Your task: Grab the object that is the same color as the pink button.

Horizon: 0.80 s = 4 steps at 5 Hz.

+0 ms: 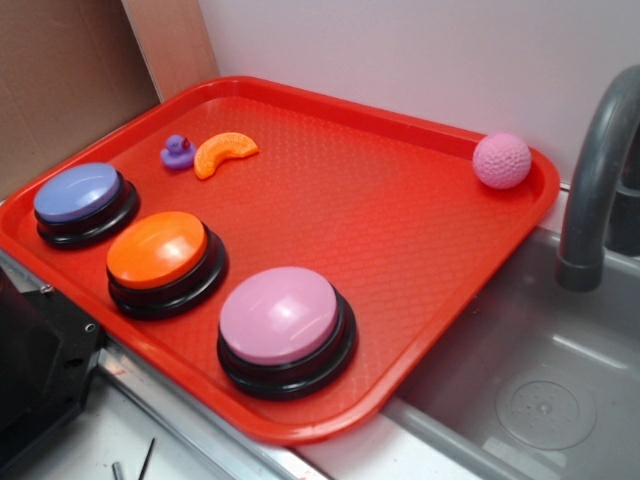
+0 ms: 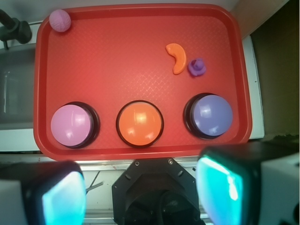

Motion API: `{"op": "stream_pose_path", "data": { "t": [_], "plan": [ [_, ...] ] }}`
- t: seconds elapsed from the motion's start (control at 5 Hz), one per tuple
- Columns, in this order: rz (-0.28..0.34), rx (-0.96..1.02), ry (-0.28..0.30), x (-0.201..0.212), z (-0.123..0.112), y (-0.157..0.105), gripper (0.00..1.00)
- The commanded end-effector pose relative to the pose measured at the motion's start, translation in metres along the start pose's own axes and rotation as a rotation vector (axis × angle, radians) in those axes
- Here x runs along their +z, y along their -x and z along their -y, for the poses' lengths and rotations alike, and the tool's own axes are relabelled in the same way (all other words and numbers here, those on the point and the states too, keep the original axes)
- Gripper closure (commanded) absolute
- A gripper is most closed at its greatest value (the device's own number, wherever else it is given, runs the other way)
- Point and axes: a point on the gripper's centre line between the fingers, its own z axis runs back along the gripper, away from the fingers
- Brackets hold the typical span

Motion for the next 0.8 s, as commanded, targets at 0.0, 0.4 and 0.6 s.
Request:
{"op": "stream_pose_path", "data": {
  "t": [0.0,0.4,0.6],
  "plan": [
    [0.0,0.0,0.0,0.0,0.0,0.0,0.0],
    [0.229,0.075,-0.014,-0.046,0.036,-0.045,0.0],
    [0.282,0.048,0.02,-0.071,0.056,-0.076,0.0]
  ]
}}
